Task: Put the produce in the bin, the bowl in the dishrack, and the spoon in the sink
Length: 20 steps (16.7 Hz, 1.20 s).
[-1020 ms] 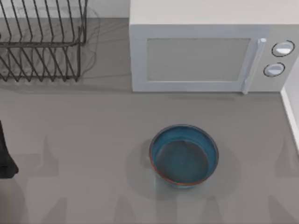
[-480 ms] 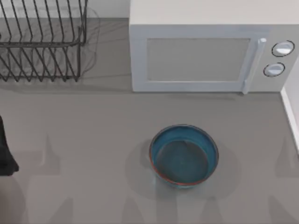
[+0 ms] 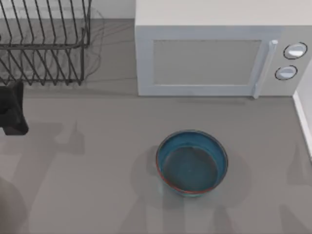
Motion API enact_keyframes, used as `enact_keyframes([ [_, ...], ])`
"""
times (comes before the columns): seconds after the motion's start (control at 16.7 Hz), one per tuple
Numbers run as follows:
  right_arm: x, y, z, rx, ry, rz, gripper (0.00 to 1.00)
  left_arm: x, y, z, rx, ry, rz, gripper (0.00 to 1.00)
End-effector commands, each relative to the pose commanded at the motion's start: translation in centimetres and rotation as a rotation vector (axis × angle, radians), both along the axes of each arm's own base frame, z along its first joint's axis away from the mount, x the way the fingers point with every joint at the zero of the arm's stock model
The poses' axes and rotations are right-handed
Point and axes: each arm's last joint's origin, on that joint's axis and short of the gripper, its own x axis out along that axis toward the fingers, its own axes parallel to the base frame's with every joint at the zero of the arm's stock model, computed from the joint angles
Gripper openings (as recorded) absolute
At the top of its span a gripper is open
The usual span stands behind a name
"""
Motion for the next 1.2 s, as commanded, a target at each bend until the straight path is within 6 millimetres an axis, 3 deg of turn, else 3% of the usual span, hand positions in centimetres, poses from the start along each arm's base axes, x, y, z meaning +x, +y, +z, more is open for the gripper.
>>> enact_keyframes([
  [0.3,0.0,0.0,0.0,0.0,0.0,0.0,1.0,6.3,-4.8,7.3,-0.069,0.311,-0.096,1.0],
  [0.54,0.0,0.0,0.0,0.0,0.0,0.0,1.0,12.4,-11.8,9.8,-0.07,0.58,-0.138,1.0],
  [0.66,0.0,0.0,0.0,0.0,0.0,0.0,1.0,14.9,-16.1,9.5,-0.049,0.709,-0.144,1.0],
  [0.84,0.0,0.0,0.0,0.0,0.0,0.0,1.0,17.3,-22.7,7.4,0.006,0.882,-0.133,1.0],
  [1.02,0.0,0.0,0.0,0.0,0.0,0.0,1.0,17.9,-28.7,3.9,0.079,1.022,-0.106,1.0],
  [1.2,0.0,0.0,0.0,0.0,0.0,0.0,1.0,17.1,-33.3,0.0,0.154,1.124,-0.07,1.0],
])
